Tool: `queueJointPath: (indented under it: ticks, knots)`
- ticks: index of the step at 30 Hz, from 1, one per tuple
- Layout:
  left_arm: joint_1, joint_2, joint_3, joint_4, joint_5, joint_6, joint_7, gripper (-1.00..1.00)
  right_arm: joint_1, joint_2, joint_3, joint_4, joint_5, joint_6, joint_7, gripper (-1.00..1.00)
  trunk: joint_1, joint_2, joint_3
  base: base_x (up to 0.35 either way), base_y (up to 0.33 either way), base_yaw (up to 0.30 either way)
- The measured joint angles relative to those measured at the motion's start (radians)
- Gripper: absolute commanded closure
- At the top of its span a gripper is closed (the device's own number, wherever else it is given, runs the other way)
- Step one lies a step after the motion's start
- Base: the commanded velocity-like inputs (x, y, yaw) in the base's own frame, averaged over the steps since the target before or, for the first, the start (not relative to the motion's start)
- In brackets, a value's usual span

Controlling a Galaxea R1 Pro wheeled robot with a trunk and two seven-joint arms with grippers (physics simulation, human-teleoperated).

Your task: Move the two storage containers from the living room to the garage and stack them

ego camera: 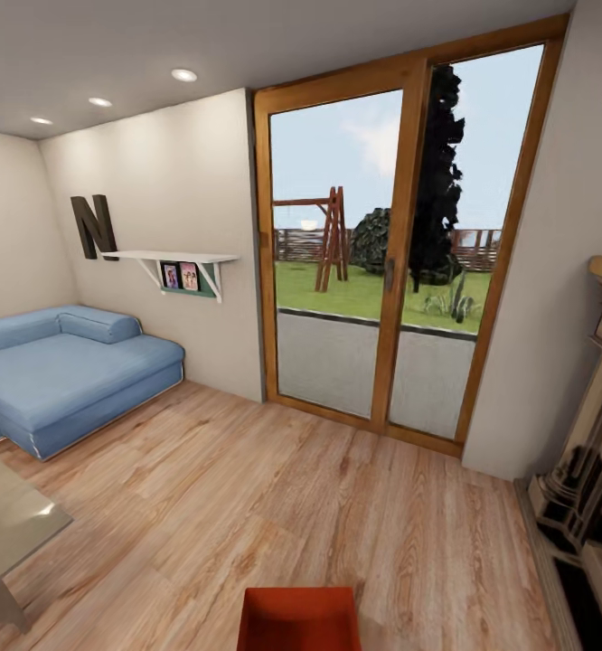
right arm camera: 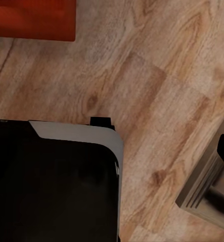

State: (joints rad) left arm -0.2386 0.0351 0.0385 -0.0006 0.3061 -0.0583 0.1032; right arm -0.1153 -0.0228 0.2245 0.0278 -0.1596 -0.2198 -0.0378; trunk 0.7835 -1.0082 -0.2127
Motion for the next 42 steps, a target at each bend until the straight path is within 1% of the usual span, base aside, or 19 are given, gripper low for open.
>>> queueJointPath:
  ticks: [4,8,17,19,22,42]
  knots:
    - [0.0,0.0,0.0,0.0,0.0,0.0,0.0,-1.0,0.0,0.002,0.0,0.0,0.0,0.0,-0.003,-1.0,0.0,0.0,0.0,0.0,0.0,0.0]
    - [0.0,0.001,0.0,0.0,0.0,0.0,0.0,-1.0,0.0,-0.002,0.0,0.0,0.007,-0.002,0.002,-1.0,0.0,0.0,-0.004,0.0,0.0,0.0]
    - [0.0,0.003,0.0,-0.001,-0.001,0.0,0.0,-1.0,0.0,-0.004,0.001,0.0,0.009,-0.002,0.005,-1.0,0.0,0.0,-0.018,0.0,0.0,0.0]
    - [0.0,0.003,0.0,-0.004,-0.01,0.0,-0.001,-1.0,0.0,-0.004,0.001,0.0,0.007,-0.002,0.005,-1.0,0.0,0.0,-0.021,0.0,0.0,0.0]
    - [0.0,0.003,-0.002,-0.012,-0.015,0.0,-0.001,-1.0,0.0,-0.002,0.003,0.0,0.005,-0.001,0.005,-1.0,0.0,0.0,-0.026,0.0,0.0,0.0]
    - [0.0,0.003,-0.003,-0.013,-0.012,0.0,-0.002,-1.0,0.0,-0.003,0.003,0.0,0.008,-0.002,0.005,-1.0,0.0,0.0,-0.058,0.0,0.0,0.0]
